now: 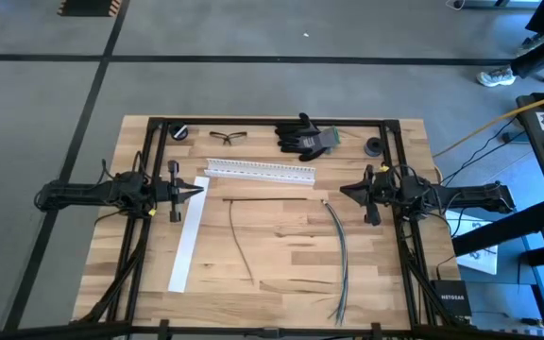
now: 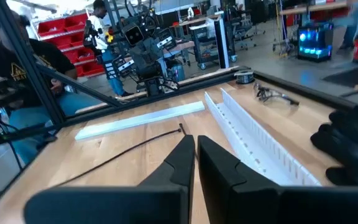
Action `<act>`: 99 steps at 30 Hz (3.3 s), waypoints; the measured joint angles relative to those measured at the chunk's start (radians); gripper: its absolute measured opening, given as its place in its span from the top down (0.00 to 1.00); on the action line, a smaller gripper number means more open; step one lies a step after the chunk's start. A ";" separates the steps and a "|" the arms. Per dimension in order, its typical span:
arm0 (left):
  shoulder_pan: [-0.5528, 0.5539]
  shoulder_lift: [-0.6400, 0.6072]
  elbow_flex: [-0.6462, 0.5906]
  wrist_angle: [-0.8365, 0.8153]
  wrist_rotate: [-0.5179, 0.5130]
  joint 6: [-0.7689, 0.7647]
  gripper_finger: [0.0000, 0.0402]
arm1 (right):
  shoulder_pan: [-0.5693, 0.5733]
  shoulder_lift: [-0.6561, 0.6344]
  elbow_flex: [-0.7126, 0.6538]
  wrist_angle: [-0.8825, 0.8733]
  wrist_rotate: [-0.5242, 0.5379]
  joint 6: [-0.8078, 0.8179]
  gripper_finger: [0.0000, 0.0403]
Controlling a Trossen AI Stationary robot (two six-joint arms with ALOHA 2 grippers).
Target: Ziptie cables
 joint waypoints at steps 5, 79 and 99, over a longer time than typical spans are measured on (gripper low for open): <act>0.000 0.000 0.000 0.000 0.000 0.000 0.99 | 0.000 0.000 0.000 0.019 0.000 0.049 0.99; -0.001 0.275 0.096 0.016 -0.067 -0.448 1.00 | 0.107 2.235 1.606 -0.073 0.160 0.078 0.55; -0.001 0.275 0.096 0.016 -0.067 -0.448 1.00 | 0.103 2.247 1.612 -0.159 0.063 0.071 0.99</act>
